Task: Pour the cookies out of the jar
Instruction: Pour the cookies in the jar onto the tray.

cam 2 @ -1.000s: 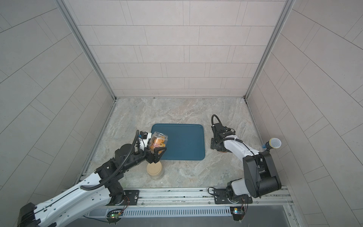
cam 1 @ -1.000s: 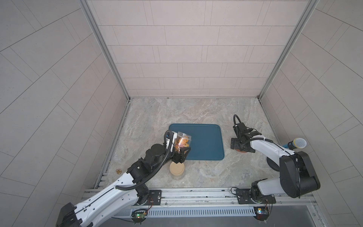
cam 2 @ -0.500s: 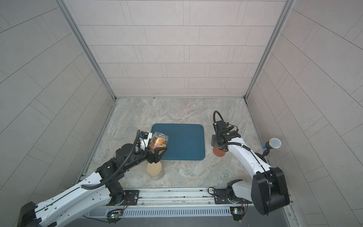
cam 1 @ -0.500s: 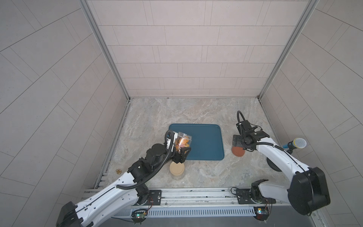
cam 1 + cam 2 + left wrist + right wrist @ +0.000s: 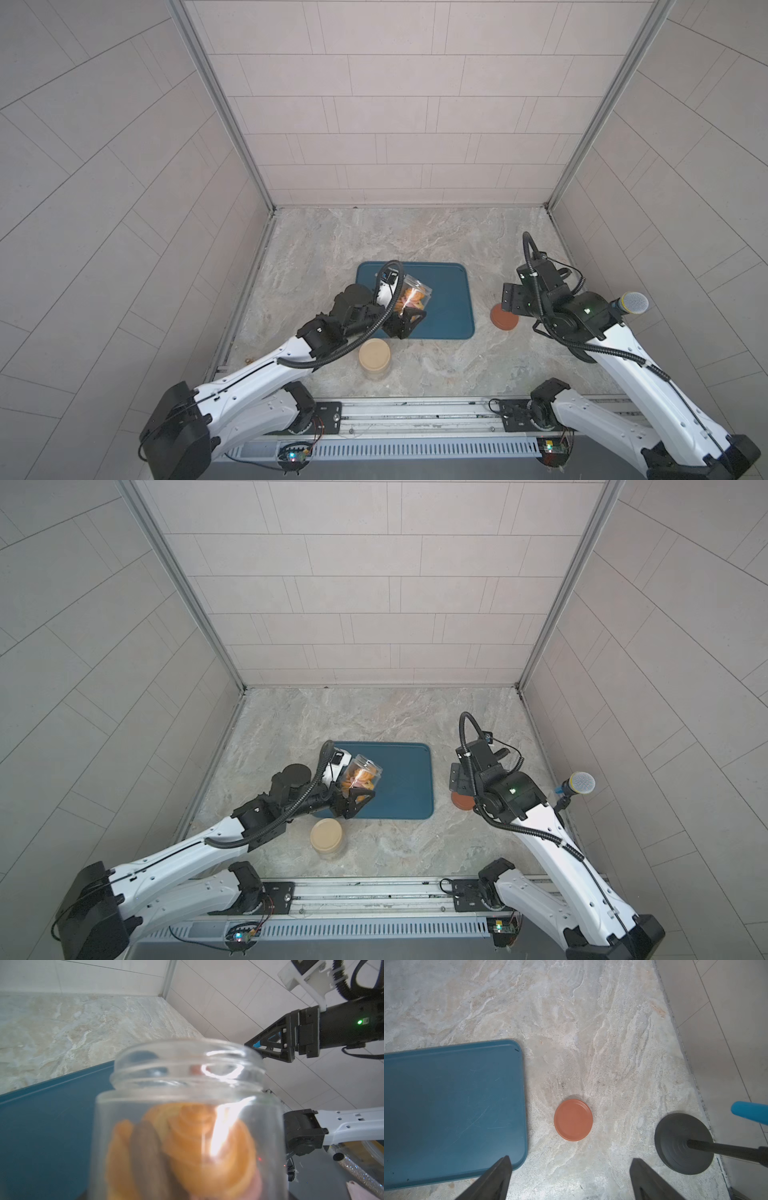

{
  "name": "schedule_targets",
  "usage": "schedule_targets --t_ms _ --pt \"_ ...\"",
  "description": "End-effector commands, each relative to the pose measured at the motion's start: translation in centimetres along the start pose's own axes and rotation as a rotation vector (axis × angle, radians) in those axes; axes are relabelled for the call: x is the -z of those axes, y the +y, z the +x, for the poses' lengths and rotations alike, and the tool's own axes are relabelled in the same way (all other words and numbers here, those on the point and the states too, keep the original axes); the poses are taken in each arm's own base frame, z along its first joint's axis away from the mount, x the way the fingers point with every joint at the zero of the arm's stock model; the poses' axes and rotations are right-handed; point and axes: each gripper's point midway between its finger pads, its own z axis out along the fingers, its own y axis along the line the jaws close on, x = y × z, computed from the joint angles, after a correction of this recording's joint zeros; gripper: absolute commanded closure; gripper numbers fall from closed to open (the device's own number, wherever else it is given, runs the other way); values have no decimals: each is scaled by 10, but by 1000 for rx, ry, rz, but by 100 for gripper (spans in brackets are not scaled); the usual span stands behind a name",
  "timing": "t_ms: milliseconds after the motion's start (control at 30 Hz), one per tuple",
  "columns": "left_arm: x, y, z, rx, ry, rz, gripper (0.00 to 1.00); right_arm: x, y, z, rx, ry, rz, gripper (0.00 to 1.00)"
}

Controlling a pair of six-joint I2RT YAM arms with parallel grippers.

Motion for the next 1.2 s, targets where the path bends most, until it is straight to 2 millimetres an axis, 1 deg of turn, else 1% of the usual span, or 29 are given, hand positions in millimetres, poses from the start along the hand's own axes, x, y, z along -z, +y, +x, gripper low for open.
schedule_targets --t_ms 0,167,300,433,533,667,767,867,900,967,1100,1167 --pt "-8 -22 -41 -149 -103 102 100 1 -12 13 -4 29 45 7" --pt "-36 -14 -29 -183 -47 134 100 0 -14 20 -5 35 38 8" --pt "-61 -4 -17 -188 39 155 100 -3 -17 25 1 39 47 7" --pt "-87 9 2 -180 128 159 100 -9 -24 29 -21 49 79 7" --pt "-103 13 16 -162 199 194 100 -12 -27 31 -49 63 82 8" --pt "-113 19 21 -132 161 191 100 -15 -28 32 -63 81 79 8" --pt "-120 24 24 -115 178 179 100 -16 -30 32 -69 79 83 8" --pt "-129 33 34 -83 264 134 100 -17 -31 32 -82 86 82 8" --pt "-133 34 36 -79 292 127 100 -18 -31 32 -86 87 80 8" --pt "-138 36 45 -76 353 110 100 -19 -32 33 -95 86 78 8" --pt "-142 43 66 -95 448 61 100 -23 -31 35 -111 100 72 8" --pt "-142 48 71 -77 484 32 100 -23 -31 35 -113 104 68 8"
